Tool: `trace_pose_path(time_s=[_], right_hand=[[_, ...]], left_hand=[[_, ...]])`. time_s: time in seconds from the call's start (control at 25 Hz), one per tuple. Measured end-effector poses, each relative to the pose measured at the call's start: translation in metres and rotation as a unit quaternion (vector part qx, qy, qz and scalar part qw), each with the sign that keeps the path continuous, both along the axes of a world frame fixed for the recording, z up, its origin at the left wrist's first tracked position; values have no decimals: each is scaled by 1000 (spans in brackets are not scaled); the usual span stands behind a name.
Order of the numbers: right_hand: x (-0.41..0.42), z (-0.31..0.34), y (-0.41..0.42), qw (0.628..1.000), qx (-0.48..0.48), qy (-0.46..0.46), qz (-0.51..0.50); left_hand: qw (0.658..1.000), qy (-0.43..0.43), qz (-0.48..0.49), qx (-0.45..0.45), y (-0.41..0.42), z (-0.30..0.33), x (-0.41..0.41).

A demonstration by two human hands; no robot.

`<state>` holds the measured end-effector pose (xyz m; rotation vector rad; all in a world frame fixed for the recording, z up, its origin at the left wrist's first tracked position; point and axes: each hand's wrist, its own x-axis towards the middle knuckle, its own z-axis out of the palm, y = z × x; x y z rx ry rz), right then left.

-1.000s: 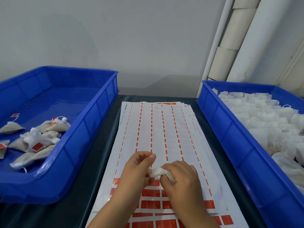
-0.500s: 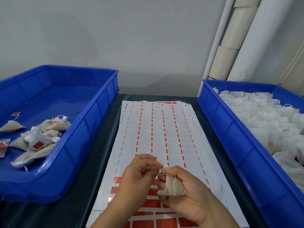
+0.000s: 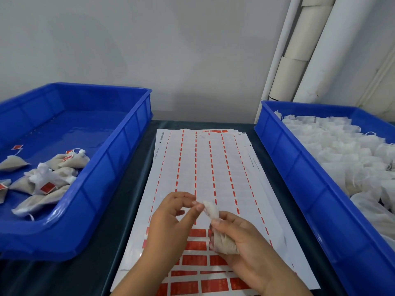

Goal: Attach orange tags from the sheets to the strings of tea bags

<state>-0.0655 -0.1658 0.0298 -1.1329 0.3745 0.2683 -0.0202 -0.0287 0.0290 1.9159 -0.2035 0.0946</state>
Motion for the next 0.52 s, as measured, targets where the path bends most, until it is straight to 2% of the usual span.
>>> trace_pose_path(time_s=[0.16,0.24,0.4,0.52], right_hand=[[-6,-7,-11,999,48,15,16],[-10,-7,-16,999,38,12,29],[-16,4,-36,993,-84,-48,69],[-15,19,-47,983,-125,-94,96]], left_hand=[[999,-10,39,11,4,3,10],[999,-6,48,14,2,7,13],[999,-33,-17,7,-15,27,9],[994,-57,-89,14,-35,41,6]])
